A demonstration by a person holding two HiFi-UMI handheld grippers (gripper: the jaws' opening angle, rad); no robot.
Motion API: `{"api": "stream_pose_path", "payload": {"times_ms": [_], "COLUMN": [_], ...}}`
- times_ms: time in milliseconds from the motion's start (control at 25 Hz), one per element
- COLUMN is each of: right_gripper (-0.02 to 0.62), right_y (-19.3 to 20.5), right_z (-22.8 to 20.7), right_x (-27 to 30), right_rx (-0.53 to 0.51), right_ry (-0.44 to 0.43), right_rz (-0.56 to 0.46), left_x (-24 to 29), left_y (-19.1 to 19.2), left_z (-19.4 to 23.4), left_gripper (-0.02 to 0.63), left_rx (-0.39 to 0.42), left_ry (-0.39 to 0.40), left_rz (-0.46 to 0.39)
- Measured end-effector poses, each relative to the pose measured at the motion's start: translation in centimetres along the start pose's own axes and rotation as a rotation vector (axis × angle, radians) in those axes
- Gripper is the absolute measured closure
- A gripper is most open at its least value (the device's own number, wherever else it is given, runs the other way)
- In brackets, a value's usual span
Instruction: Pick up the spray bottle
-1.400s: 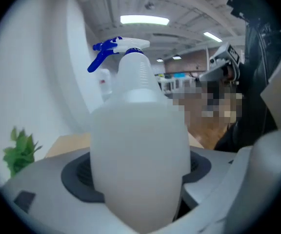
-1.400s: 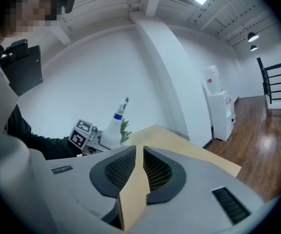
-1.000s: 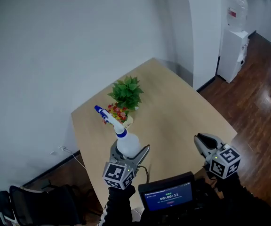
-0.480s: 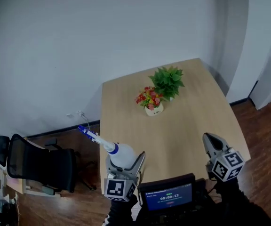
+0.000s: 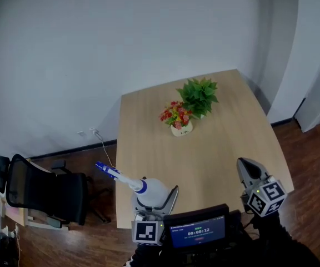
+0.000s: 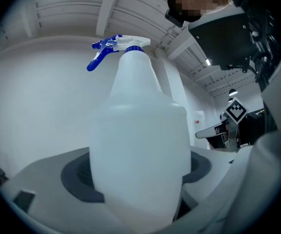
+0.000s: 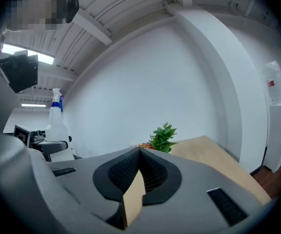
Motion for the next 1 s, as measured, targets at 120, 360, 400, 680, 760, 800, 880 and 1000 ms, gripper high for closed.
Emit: {"api": "stream_pose_path", "payload": {"times_ms": [120,360,400,680,760,800,880,1000], "right_gripper": [0.588,0.588,0.588,0.588,0.588,0.588,0.588,0.588], "right_y": [-0.2,0.1,0.1,0.0,-0.1,-0.2,-0.1,-0.1], "right_z": [-0.5,-0.7,-0.7,-0.8,-0.6,-0.6,-0.6,-0.7], "right_x": [-0.5,-1.0,-1.0,-0.8,-0.7,-0.6,-0.5,-0.5], "right_rx": [0.007,0.021,0.02,0.0,-0.003,-0.002,-0.002,-0.006], "right_ry": [0.012,0.01,0.01,0.018,0.017,0.017,0.018,0.018], "right_rz": [-0.008,-0.012,-0.013,-0.013,-0.014,-0.014,-0.014,-0.015], "left_x": [0.4,0.7,0.7,1.0,1.3,1.4,1.5,1.7], "left_y": [0.1,0.3,0.3,0.7,0.6,0.6,0.6,0.7], "left_z": [-0.5,-1.0,-1.0,-0.9,-0.8,-0.7,-0.6,-0.3], "left_gripper": [0.179,0.179,0.179,0.179,0.179,0.179,0.179,0.179], "left_rx": [-0.008,-0.008,-0.006,-0.015,-0.019,-0.021,-0.021,-0.016], "left_ry": [0.013,0.013,0.011,0.016,0.023,0.026,0.03,0.032], "left_rz": [-0.001,0.005,0.003,0.022,0.02,0.018,0.017,0.02]}}
Point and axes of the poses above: the fingertips, and each gripper's own axes: x forward along the fingers, z to its left, y out of its underside, the point moved 4 cm from there along -x, backward along the fingers, and after that the axes turned 6 degrees about -y, right-handed, at the moved point
